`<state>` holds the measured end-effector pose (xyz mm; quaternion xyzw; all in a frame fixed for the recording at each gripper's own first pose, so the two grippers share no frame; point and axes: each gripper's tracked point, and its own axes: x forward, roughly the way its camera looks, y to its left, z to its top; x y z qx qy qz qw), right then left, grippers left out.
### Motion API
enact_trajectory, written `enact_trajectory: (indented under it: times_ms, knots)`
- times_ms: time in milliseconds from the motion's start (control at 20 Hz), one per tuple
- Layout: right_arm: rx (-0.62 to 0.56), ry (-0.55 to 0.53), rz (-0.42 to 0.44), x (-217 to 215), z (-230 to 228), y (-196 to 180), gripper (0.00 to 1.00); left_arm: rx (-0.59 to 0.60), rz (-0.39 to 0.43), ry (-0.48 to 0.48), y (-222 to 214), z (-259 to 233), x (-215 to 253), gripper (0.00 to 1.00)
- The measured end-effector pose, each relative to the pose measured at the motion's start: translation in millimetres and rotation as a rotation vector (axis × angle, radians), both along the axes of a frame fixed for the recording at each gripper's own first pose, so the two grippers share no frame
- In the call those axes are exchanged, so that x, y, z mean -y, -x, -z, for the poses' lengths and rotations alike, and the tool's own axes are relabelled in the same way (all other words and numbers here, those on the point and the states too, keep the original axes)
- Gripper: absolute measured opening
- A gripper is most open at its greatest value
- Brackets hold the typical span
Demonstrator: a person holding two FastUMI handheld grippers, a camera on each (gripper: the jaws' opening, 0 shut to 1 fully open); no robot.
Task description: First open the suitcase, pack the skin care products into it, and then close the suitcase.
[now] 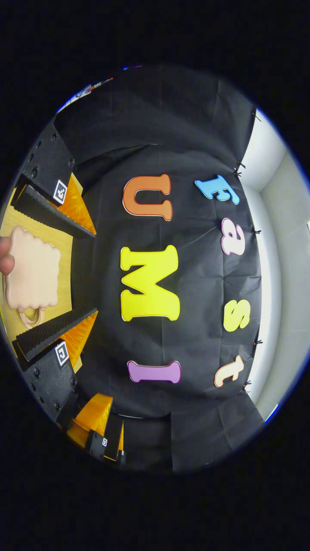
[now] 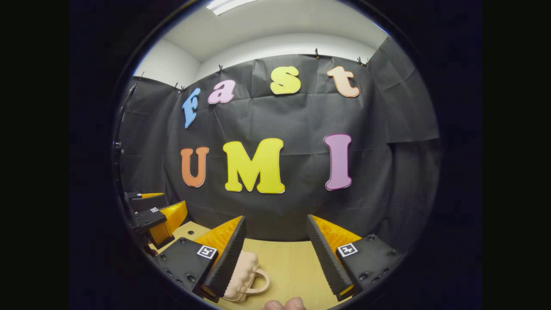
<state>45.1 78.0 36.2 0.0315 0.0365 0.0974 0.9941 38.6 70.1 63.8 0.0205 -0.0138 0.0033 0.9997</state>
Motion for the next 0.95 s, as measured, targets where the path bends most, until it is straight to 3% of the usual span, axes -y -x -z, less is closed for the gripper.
enact_trajectory:
  times_ms: [400,600,950]
  knots:
    - [-0.016,-0.001,0.086,-0.8,10.6,11.1,0.83,0.039,-0.001,0.029,20.0,-9.9,-13.9,0.99]
    - [0.008,0.013,0.096,-2.4,3.6,14.3,0.80,0.015,0.015,0.080,20.7,-4.1,-15.0,0.99]
    - [0.003,0.030,0.081,-11.0,4.4,18.0,0.80,0.012,0.014,0.083,22.9,-2.5,-19.5,0.99]
